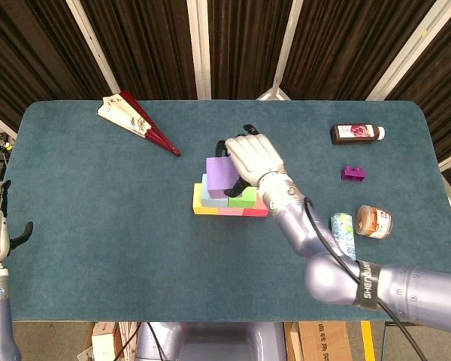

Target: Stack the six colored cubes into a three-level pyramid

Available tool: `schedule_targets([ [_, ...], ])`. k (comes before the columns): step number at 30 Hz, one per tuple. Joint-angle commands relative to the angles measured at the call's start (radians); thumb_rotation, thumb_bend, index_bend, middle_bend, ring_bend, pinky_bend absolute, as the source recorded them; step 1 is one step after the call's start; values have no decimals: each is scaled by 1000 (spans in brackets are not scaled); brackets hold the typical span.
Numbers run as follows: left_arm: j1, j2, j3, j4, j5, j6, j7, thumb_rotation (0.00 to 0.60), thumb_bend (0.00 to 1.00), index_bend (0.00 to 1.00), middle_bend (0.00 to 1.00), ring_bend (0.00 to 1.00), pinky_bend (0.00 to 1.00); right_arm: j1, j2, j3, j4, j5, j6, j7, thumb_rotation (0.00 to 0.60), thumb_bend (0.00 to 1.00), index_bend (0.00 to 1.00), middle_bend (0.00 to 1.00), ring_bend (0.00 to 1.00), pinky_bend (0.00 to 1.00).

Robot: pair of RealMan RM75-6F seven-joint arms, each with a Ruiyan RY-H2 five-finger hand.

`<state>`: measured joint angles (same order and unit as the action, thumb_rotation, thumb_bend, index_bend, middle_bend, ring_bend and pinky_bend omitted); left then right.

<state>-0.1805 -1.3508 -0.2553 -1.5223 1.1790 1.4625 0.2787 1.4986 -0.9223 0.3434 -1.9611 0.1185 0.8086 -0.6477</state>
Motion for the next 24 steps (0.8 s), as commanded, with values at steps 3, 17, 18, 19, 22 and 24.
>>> schedule_targets([
  [3, -8, 5, 2, 1, -10, -17, 0, 600, 359, 76, 0, 0, 0, 19, -75, -10, 37, -30, 22, 26, 600, 252, 441, 446, 251, 0],
  [17, -18, -13, 20, 62, 137, 39, -193, 600, 359, 75, 0, 0, 0, 38, -182, -72, 150, -11, 54, 14, 600, 251, 441, 445, 251, 0],
  [18, -16, -10, 25, 68, 156, 45, -227, 600, 360, 75, 0, 0, 0, 36, -185, -79, 155, -12, 51, 11, 600, 251, 441, 446, 251, 0],
  [19, -15, -8, 28, 71, 165, 49, -245, 600, 359, 75, 0, 0, 0, 34, -188, -84, 159, -11, 48, 9, 600, 251, 441, 445, 251, 0],
  [22, -6, -6, 26, 82, 198, 86, -297, 600, 359, 74, 0, 0, 0, 26, -204, -98, 178, -8, 41, 11, 600, 251, 441, 445, 251, 0],
  [24, -3, -15, 19, 98, 218, 122, -329, 600, 359, 65, 0, 0, 0, 22, -216, -109, 193, -7, 33, 8, 600, 251, 441, 446, 251, 0],
])
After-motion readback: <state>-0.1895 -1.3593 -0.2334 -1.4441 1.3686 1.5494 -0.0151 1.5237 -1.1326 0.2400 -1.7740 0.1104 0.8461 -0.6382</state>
